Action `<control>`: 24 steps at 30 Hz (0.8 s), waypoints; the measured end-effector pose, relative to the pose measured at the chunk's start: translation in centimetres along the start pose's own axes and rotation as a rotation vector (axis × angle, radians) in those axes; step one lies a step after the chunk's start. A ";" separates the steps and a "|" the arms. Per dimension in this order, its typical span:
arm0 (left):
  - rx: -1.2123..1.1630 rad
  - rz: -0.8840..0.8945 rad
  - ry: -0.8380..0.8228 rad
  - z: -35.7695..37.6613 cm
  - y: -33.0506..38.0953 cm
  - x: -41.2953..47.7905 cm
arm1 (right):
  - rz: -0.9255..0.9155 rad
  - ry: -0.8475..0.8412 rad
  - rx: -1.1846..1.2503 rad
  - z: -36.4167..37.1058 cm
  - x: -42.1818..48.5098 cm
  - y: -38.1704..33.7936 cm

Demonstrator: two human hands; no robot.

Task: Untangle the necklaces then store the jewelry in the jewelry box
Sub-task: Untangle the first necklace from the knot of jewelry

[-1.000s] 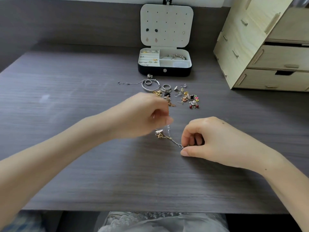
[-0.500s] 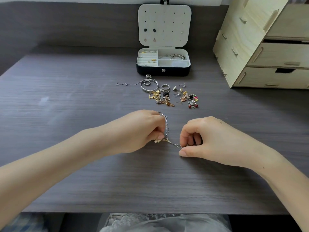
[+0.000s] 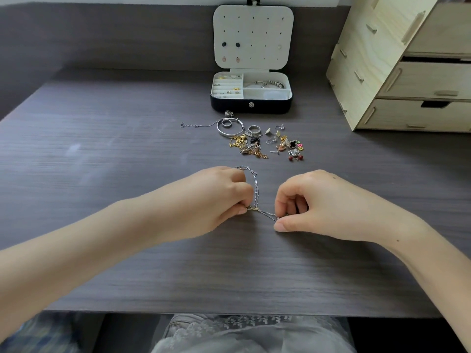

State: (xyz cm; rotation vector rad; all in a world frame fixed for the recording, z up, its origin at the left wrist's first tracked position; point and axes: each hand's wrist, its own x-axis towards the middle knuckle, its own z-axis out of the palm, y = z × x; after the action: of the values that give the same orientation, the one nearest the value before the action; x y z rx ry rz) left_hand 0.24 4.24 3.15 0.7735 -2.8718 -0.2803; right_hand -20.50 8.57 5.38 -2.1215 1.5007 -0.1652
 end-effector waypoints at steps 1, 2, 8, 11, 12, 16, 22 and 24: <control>0.021 0.033 0.013 0.0 -0.1 -0.2 | -0.001 0.002 0.002 0.0 0.0 0.0; 0.025 0.047 0.021 0.0 -0.2 -0.4 | -0.001 0.005 0.004 0.0 0.0 0.0; -0.074 0.040 0.151 -0.7 -0.6 0.4 | -0.009 0.016 0.004 0.0 -0.2 -0.1; -0.018 0.080 0.159 -1.1 -0.9 1.8 | -0.022 0.030 0.001 0.1 -0.3 -0.1; 0.027 0.099 0.159 -1.2 -1.1 2.3 | -0.024 0.033 -0.003 0.1 -0.3 0.0; 0.184 0.159 0.110 -0.8 -1.7 3.4 | -0.034 0.042 -0.007 0.2 -0.3 0.0; 0.205 0.134 0.113 -0.4 -2.4 2.7 | -0.038 0.020 -0.023 0.0 -0.5 0.2; 0.203 0.122 0.132 -0.4 -2.5 2.2 | -0.028 0.006 -0.040 -0.1 -0.7 0.2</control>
State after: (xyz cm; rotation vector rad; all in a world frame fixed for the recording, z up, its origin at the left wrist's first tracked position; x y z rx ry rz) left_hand -0.36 0.96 3.26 0.6187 -2.8357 0.0758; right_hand -20.96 9.08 5.53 -2.1755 1.4904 -0.1534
